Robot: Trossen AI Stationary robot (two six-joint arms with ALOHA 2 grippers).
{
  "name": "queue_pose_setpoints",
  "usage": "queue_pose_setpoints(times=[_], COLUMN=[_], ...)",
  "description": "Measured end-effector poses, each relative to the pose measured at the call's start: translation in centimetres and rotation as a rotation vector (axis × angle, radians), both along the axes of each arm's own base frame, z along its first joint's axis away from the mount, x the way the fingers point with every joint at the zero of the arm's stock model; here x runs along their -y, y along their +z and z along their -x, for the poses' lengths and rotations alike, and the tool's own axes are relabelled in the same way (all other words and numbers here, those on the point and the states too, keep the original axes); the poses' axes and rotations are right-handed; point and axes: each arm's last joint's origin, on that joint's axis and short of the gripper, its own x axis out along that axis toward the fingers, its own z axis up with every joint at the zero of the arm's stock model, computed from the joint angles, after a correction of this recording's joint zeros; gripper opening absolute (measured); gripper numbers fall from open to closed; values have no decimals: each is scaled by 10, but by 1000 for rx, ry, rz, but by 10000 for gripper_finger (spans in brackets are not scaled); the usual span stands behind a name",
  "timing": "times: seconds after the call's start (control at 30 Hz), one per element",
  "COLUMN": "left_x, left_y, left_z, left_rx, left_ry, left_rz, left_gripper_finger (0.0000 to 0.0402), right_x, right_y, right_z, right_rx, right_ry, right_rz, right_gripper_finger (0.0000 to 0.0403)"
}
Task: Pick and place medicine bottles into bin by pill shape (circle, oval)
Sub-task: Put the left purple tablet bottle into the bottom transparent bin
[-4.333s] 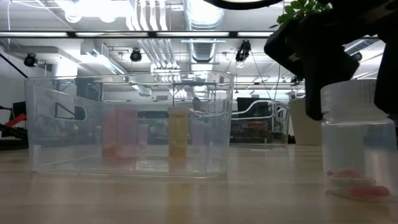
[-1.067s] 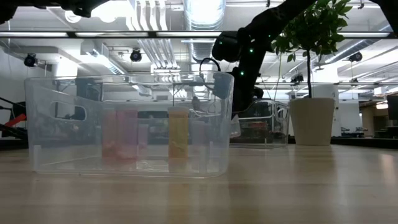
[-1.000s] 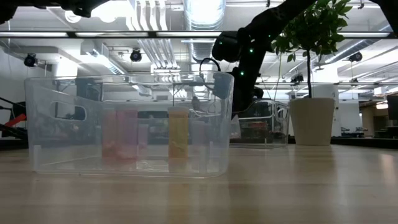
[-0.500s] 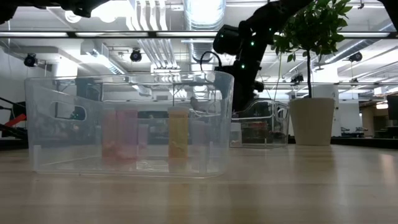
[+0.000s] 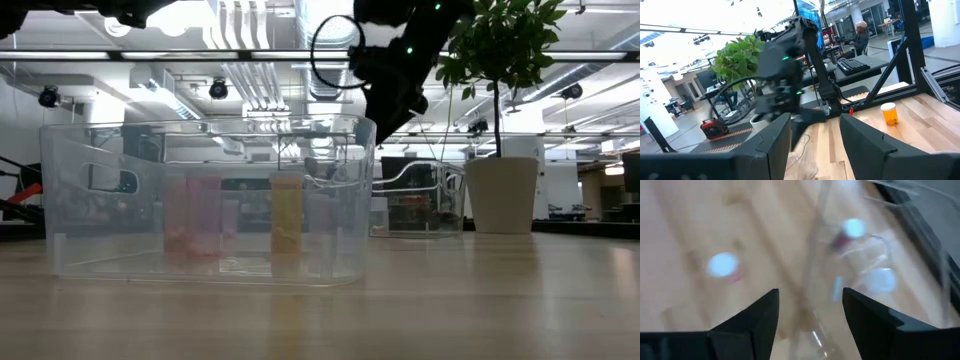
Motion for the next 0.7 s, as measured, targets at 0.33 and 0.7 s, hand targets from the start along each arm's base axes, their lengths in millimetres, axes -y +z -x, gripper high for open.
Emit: queue_pose_setpoints(times=[0.33, 0.7], left_x=[1, 2], left_y=[1, 1], left_z=[-2, -6], left_rx=[17, 31], left_ry=[0, 0], left_rz=[7, 13], left_gripper_finger=[156, 156], right_x=[-88, -106], right_y=[-16, -31], right_z=[11, 44], right_rx=[109, 289], right_ry=[250, 380], right_rz=[-7, 31], right_gripper_finger=[209, 209])
